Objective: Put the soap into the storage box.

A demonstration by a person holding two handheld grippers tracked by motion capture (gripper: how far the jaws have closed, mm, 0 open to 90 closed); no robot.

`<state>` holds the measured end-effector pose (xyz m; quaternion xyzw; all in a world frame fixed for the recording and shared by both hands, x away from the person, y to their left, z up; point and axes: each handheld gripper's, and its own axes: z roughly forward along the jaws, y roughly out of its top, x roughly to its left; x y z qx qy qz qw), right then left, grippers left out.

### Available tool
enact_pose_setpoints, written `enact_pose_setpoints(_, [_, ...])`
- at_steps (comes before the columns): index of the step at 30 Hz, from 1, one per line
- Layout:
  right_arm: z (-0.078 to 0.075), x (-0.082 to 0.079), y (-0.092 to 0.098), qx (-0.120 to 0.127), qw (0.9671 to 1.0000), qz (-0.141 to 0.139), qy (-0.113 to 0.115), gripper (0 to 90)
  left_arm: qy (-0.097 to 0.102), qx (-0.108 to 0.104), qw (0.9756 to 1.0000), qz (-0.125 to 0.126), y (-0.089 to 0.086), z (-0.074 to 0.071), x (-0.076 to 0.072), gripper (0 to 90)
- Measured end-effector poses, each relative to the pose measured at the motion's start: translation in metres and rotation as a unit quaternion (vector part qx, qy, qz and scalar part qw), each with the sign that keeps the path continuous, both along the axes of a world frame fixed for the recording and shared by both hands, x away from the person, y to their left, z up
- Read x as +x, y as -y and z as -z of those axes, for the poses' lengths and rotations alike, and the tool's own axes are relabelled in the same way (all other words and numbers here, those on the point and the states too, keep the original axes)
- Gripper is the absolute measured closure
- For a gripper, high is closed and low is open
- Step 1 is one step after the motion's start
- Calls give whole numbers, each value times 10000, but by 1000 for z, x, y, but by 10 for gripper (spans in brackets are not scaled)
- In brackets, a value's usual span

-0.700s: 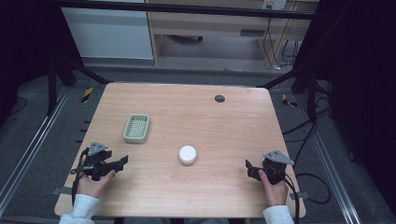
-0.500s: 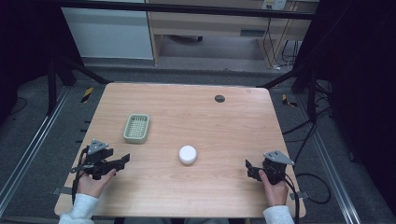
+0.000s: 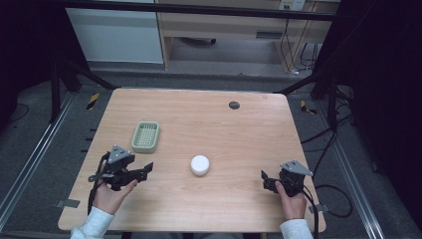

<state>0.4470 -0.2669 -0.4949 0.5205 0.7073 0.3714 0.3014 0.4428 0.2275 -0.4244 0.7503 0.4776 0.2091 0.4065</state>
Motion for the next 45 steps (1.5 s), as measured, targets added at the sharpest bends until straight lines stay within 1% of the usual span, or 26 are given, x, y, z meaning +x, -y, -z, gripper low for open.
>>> enact_pose_setpoints(3, [0,0,0,-6,10000,-3,-14,39,14,17,9998,188,9,-3,1,250])
enact_pose_setpoints(4, [0,0,0,-23,10000,-8,-6,39,14,17,9998,188,9,-3,1,251])
enact_pose_setpoints(5, [0,0,0,-6,10000,-6,-7,39,46,56,9995,308,15,-5,1,252])
enact_pose_setpoints(6, [0,0,0,9,10000,-8,-5,39,44,85,9993,355,18,-6,2,253])
enact_pose_setpoints(8, [1,0,-1,2,10000,-18,-9,39,48,109,9992,391,21,-7,3,253])
enact_pose_setpoints(9, [1,0,-1,2,10000,-22,-17,39,42,121,9988,473,28,-8,5,253])
enact_pose_setpoints(10, [1,0,-1,2,10000,-22,-17,39,42,121,9988,473,28,-8,5,253])
enact_pose_setpoints(11, [1,0,-1,10,10000,-24,-24,39,36,142,9985,524,35,-9,7,253])
enact_pose_setpoints(13, [1,0,-1,15,10000,-23,-25,39,24,155,9982,587,42,-9,10,253])
enact_pose_setpoints(16, [1,1,-1,48,10000,-13,-15,39,0,202,9977,652,52,-9,12,253])
enact_pose_setpoints(17, [1,1,-1,48,10000,-13,-15,39,0,202,9977,652,52,-9,12,253])
enact_pose_setpoints(18, [1,1,-1,72,10000,-14,-19,39,-15,190,9975,681,59,-9,14,253])
enact_pose_setpoints(20, [1,1,-1,78,10000,-13,-22,39,-16,185,9975,687,63,-9,15,253])
enact_pose_setpoints(21, [1,1,-1,95,10000,-12,-20,39,-15,163,9974,697,69,-9,17,253])
enact_pose_setpoints(23, [1,2,-1,126,9999,-3,-15,39,-40,156,9972,725,75,-8,20,253])
enact_pose_setpoints(24, [1,2,-1,126,9999,-3,-15,39,-40,156,9972,725,75,-8,20,253])
enact_pose_setpoints(25, [1,2,-1,154,9999,1,-11,39,-68,149,9969,769,81,-7,23,253])
enact_pose_setpoints(27, [1,2,-1,159,9999,-6,-4,39,-73,116,9969,779,84,-6,24,252])
enact_pose_setpoints(28, [1,2,-1,179,9998,-16,23,39,-108,105,9966,812,88,-4,27,252])
enact_pose_setpoints(33, [1,2,-1,212,9998,-30,49,39,-151,131,9961,861,98,-2,30,252])
enact_pose_setpoints(35, [1,2,-1,246,9997,-21,51,39,-160,240,9954,917,106,0,32,252])
enact_pose_setpoints(40, [0,2,-1,268,9996,-14,87,39,-187,285,9947,971,115,2,34,249])
enact_pose_setpoints(41, [0,2,-1,273,9996,-19,91,39,-211,325,9942,1001,120,4,35,248])
enact_pose_setpoints(42, [0,2,-1,273,9996,-19,91,39,-211,325,9942,1001,120,4,35,246])
enact_pose_setpoints(43, [0,2,-1,246,9996,-36,118,38,-230,390,9937,1027,124,6,36,245])
enact_pose_setpoints(45, [0,2,-1,253,9996,-33,123,39,-240,406,9935,1039,127,7,36,241])
